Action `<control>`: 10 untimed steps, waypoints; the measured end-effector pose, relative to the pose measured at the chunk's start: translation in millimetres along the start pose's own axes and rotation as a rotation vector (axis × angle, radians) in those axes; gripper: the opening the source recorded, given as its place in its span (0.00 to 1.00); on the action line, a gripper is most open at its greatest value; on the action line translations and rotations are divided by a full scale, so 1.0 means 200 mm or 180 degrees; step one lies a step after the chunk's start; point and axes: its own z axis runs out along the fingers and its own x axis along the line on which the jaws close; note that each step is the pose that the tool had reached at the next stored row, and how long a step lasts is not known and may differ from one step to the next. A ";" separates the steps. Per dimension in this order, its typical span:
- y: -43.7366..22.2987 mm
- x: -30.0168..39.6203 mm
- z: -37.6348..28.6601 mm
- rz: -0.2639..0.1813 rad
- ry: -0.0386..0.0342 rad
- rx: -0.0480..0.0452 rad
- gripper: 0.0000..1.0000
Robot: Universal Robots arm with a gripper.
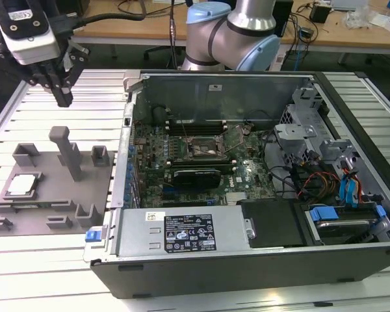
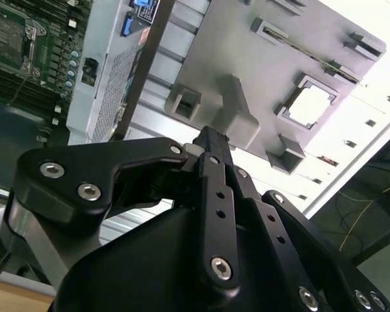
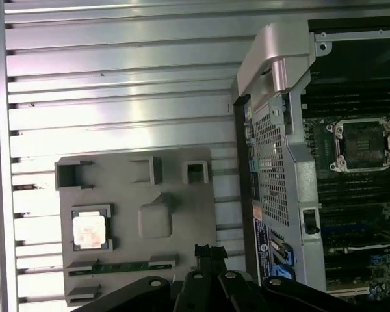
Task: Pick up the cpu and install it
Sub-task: 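Reach for the cpu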
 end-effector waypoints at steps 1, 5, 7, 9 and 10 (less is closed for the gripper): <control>-0.001 0.010 0.000 0.0000 0.0000 0.0000 0.11; -0.004 0.056 -0.002 0.0000 -0.0001 0.0000 0.11; -0.005 0.074 -0.003 0.0000 -0.0002 0.0000 0.11; -0.007 0.091 -0.003 0.0000 -0.0003 0.0000 0.11; -0.007 0.099 -0.003 0.0000 -0.0003 0.0000 0.11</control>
